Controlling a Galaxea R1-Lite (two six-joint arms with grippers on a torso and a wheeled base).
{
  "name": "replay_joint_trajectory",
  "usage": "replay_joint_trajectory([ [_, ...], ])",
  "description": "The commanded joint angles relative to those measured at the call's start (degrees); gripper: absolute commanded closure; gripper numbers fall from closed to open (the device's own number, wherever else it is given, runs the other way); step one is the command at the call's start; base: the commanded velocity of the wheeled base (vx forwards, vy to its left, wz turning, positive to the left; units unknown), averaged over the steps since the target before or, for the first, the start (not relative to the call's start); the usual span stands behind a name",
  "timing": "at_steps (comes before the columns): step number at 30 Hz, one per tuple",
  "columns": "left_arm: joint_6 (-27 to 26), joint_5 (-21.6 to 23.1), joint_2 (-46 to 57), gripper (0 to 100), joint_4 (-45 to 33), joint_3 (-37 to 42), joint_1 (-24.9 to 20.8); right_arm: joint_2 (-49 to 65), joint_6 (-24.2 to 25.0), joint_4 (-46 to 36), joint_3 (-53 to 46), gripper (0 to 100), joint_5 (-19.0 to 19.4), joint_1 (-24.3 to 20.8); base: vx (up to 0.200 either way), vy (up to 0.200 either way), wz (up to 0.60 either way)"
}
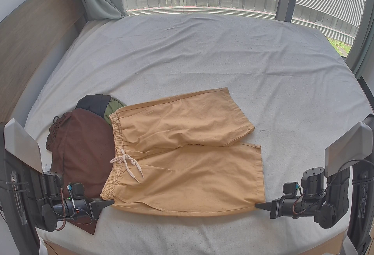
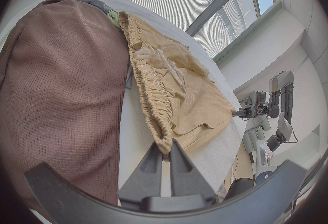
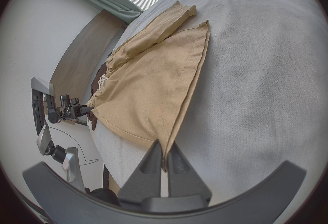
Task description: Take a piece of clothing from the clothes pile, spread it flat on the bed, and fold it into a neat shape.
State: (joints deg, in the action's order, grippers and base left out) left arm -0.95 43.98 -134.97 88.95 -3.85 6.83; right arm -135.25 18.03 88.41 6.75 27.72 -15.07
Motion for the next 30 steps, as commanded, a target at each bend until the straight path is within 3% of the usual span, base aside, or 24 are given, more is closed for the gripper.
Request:
replay_joint_trajectory([
  [1,-0.19,-0.04,-1.08,100,-0.01,0.34,0.38,-0.27,-1.24,0.01,-1.13,100,0.14,0.92,0.0,0.0,0.0],
  [15,-0.19,0.23,-1.08,100,-0.01,-0.1,-0.06,-0.62,-2.91,-0.08,-1.04,100,1.11,2.32,0.0,0.0,0.0],
  [16,-0.1,0.49,-1.08,0,-0.01,-0.1,-0.06,-0.62,-2.82,-0.08,-1.04,100,1.11,2.32,0.0,0.0,0.0],
  [17,-0.1,0.75,-0.99,0,-0.01,-0.19,-0.06,-0.62,-2.82,-0.08,-1.04,100,1.11,2.24,0.0,0.0,0.0],
  [18,-0.02,0.93,-0.99,0,-0.01,-0.28,-0.06,-0.45,-2.82,-0.08,-0.86,0,1.11,2.24,0.0,0.0,0.0],
  [30,0.25,1.1,-2.31,0,-0.01,-0.98,-0.15,-0.8,-2.91,0.01,-0.95,0,1.02,1.62,0.0,0.0,0.0],
])
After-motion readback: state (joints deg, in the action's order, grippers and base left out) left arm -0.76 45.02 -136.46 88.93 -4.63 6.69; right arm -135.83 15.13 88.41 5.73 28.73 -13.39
